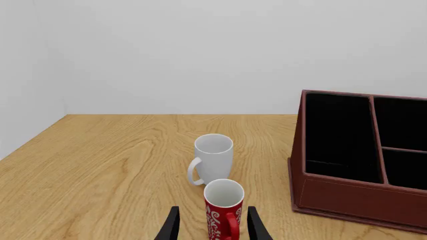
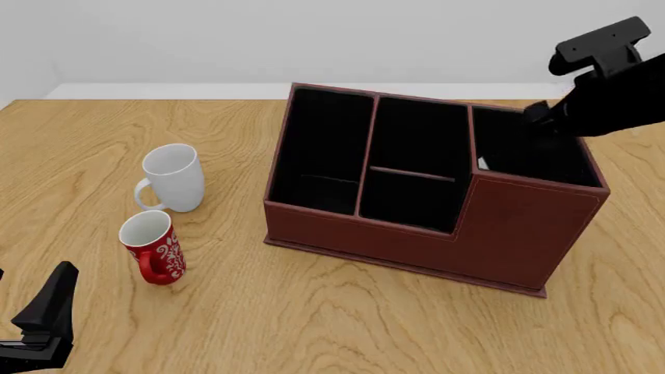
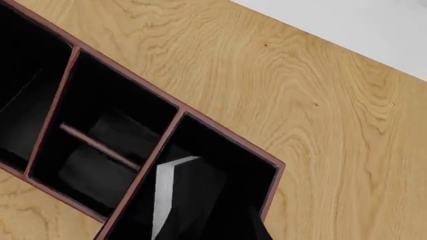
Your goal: Pick up the book and place it in the right compartment of the caddy.
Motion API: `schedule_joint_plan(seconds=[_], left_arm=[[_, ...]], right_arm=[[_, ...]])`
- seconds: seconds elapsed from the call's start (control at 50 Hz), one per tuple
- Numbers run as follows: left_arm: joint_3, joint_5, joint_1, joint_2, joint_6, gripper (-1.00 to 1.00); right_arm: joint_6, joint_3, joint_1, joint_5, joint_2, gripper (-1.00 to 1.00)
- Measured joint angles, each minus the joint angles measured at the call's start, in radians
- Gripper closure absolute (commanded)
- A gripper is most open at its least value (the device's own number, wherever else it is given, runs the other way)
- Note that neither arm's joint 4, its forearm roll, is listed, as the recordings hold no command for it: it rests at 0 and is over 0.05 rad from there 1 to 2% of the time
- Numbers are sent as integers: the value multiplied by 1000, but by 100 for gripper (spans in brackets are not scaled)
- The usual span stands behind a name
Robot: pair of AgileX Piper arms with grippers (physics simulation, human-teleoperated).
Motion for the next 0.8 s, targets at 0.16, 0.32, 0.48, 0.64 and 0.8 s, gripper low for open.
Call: schedule_joint_plan(seconds=[0.16,0.32,0.48,0.64,0.8], left_arm=[[0,0,0,0,0,-100],[0,0,0,0,0,-100],[0,0,0,0,0,-100],[0,0,0,0,0,-100],[0,0,0,0,0,-100]], right_arm=[[-20,24,24,-21,-80,-100],[-30,113,47,-94,-205,-100],[-47,238,32,-192,-352,-100],[-56,334,13,-251,-503,-100],[-44,401,18,-274,-667,-100]])
